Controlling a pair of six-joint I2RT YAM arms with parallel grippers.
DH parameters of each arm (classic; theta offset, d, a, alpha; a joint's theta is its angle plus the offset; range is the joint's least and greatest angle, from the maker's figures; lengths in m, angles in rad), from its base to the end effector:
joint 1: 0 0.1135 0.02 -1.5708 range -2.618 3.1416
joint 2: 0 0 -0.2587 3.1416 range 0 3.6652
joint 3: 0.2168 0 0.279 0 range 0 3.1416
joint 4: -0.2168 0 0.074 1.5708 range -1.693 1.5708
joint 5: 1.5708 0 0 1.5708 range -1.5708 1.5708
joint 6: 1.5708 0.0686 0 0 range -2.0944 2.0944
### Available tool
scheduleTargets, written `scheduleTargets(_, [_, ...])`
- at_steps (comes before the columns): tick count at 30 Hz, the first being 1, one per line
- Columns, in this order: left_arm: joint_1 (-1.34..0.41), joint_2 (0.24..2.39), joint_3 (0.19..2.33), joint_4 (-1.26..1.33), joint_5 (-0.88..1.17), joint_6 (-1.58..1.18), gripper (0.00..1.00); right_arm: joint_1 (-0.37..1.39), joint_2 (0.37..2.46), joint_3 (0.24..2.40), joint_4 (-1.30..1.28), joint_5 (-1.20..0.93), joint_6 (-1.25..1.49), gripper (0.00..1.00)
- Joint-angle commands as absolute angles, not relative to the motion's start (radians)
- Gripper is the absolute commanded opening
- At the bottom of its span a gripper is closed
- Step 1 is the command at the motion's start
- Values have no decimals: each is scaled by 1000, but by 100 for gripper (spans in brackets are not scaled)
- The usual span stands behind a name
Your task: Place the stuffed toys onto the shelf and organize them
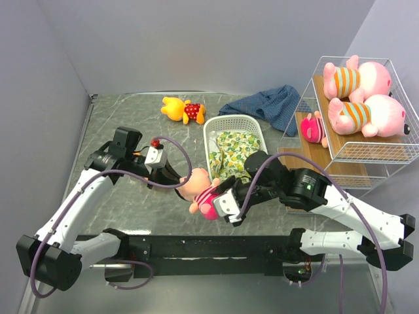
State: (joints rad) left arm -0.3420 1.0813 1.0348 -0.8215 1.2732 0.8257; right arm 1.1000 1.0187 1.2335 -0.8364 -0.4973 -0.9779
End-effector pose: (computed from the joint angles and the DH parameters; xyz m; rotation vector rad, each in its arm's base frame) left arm 0.1986 -0.1403 0.3173 1.4831 1.3067 -1.2018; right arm 0.0828 0.2349 0.3723 -1.9973 0.8495 0.6129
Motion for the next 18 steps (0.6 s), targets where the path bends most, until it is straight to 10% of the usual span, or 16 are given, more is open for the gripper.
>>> scheduleTargets(1, [-347, 1086, 1083, -810, 1353, 838, 1, 1120, 1022, 1217, -750, -448, -960, 65])
scheduleTargets(12, [-347, 1088, 1062, -629, 1403, 657, 1, 1135, 1031, 1164, -707, -419, -914, 56])
scheduleTargets(18, [-347, 1101, 1085, -651, 1398, 713, 10, 1137, 999, 1120, -614, -373, -874, 0])
